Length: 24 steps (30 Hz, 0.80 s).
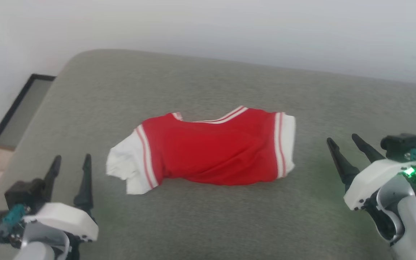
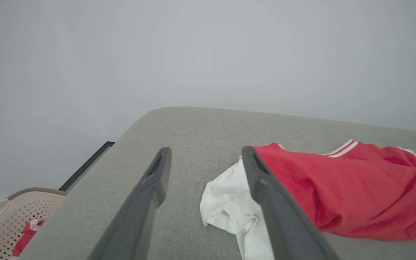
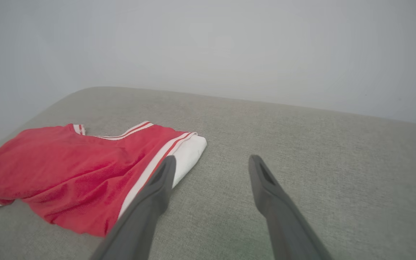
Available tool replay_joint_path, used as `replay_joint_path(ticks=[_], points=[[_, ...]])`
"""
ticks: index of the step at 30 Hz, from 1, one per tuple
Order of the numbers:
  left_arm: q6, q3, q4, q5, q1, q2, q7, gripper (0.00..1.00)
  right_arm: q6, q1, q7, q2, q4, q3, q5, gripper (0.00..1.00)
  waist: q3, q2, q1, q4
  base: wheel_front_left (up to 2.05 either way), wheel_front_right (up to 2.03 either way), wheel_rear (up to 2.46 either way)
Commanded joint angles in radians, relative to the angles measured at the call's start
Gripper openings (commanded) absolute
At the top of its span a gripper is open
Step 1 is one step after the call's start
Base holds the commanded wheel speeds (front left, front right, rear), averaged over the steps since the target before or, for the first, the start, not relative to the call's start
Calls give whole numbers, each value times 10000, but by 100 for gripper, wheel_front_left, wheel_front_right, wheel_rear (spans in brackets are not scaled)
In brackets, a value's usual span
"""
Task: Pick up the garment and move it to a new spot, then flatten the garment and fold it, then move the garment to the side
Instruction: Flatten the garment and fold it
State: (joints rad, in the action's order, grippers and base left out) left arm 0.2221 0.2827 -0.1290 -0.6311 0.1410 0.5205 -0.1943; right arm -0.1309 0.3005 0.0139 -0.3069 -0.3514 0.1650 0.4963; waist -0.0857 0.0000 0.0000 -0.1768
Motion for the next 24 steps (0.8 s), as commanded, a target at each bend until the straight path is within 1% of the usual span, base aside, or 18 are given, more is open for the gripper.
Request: replay_joint_path(ticks=[1,7,8,12,17,19,24], points=[[63,-23,132,34,-231,-94,-176,100,3,192,222,-75,-150,126,102,100,65,0,0,-490,0,0,0],[59,10,320,-15,-639,-638,-524,100,3,990,1178,-539,-994,530,447,100,-144,0,0,-1492,0,0,0],[-1,20,334,-117,-623,-879,-566,100,3,1235,1571,-704,-1364,677,513,100,-236,0,0,-1779,0,0,0],[-154,96,194,-114,-625,-1178,-642,100,3,1723,2573,-909,-2232,852,598,100,-421,0,0,-2234,0,0,0],[-351,48,38,-65,-518,-1509,-693,100,6,2250,4069,-1048,-3290,971,548,100,-627,0,0,-2572,0,0,0],[-438,0,-14,-51,-484,-1635,-708,100,6,2456,4847,-1015,-3675,1048,537,100,-689,0,0,-2654,0,0,0],[-647,-231,-111,39,-421,-1919,-729,100,8,2616,6337,-910,-4450,1203,583,100,-791,0,0,-2752,0,0,0]])
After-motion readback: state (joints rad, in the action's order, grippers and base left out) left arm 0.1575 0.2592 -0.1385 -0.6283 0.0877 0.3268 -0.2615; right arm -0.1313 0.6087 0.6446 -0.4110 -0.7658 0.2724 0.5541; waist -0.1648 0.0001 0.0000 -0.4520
